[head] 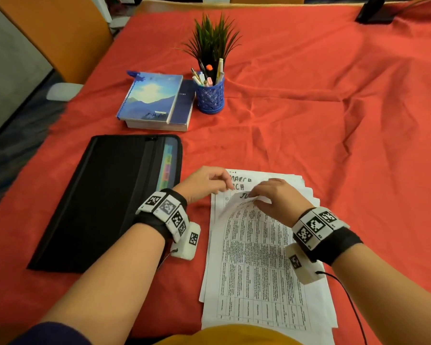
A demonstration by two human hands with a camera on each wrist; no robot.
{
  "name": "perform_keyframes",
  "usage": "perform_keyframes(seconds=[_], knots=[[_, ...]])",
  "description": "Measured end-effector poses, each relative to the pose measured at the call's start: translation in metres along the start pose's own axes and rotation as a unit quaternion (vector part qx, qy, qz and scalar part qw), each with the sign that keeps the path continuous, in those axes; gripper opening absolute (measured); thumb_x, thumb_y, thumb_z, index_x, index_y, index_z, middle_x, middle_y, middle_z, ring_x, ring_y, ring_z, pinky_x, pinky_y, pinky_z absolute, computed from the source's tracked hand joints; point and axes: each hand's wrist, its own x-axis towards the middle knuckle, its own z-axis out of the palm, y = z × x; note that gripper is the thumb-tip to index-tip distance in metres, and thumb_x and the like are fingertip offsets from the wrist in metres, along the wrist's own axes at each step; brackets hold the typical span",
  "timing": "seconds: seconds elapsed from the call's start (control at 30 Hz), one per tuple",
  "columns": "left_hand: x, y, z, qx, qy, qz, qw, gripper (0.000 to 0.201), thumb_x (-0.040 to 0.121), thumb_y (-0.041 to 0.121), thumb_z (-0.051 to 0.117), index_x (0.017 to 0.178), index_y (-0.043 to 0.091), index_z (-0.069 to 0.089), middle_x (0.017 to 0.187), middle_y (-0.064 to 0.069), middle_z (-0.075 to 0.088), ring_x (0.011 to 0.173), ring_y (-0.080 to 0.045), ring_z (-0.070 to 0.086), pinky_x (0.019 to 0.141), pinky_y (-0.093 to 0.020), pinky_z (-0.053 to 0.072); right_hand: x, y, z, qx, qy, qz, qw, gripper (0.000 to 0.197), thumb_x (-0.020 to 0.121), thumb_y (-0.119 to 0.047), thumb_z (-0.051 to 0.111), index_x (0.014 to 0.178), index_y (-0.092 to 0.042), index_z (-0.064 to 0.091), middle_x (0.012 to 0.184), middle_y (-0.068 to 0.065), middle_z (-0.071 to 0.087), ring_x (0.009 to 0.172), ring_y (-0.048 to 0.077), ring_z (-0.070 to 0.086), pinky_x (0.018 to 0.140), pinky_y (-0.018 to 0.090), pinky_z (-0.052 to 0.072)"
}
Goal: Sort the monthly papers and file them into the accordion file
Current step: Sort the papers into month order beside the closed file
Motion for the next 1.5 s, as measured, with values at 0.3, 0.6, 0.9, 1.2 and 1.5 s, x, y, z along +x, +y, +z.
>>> perform_keyframes(seconds=[0.3,0.6,0.9,1.2,1.5], knots=[[0.025,-0.028,0.006,0.327,0.062,-0.080,0.940,0.025,0.082,0.018,0.062,0.107,0.016,0.060,0.112,-0.002,0.048,0.103,-0.020,0.051,0.081,-0.026,0.038,-0.012,-0.006,0.001,0.052,-0.043,0.072,0.995,0.023,0.083,-0.006,0.063,0.105,-0.011,0.061,0.093,0.003,0.065,0.084,0.020,0.062,0.078,0.036,0.050],[0.012,-0.014,0.012,0.316,0.205,0.045,0.925,0.008,0.085,0.021,0.062,0.079,0.018,0.065,0.091,0.007,0.057,0.087,-0.017,0.054,0.078,-0.031,0.042,-0.014,0.005,0.007,0.035,0.007,0.068,0.997,0.007,0.075,0.000,0.070,0.080,-0.005,0.068,0.122,0.014,0.058,0.115,0.033,0.052,0.095,0.032,0.034],[-0.004,-0.007,0.013,0.001,0.085,0.024,0.996,0.006,0.080,0.004,0.071,0.079,0.007,0.066,0.075,0.000,0.065,0.068,-0.005,0.060,0.071,-0.021,0.051,-0.012,0.001,0.010,0.022,0.030,0.023,0.999,0.015,0.069,0.003,0.073,0.076,-0.008,0.066,0.115,0.014,0.063,0.105,0.033,0.060,0.091,0.038,0.043],[-0.001,-0.013,0.014,-0.068,0.098,-0.018,0.993,0.022,0.074,-0.002,0.075,0.083,0.014,0.063,0.069,0.002,0.057,0.061,0.000,0.052,0.060,-0.009,0.044,-0.017,-0.005,0.004,0.011,0.041,-0.023,0.999,0.011,0.072,0.002,0.070,0.077,-0.007,0.067,0.089,0.007,0.066,0.074,0.026,0.065,0.063,0.030,0.055],[0.004,-0.012,0.000,-0.114,0.082,-0.111,0.984,0.019,0.090,-0.004,0.052,0.098,0.009,0.064,0.093,-0.007,0.067,0.078,-0.012,0.065,0.064,-0.019,0.056,-0.023,-0.013,-0.008,0.044,-0.029,0.055,0.997,0.035,0.080,-0.001,0.061,0.113,-0.010,0.055,0.091,0.001,0.065,0.084,0.020,0.060,0.076,0.032,0.049]])
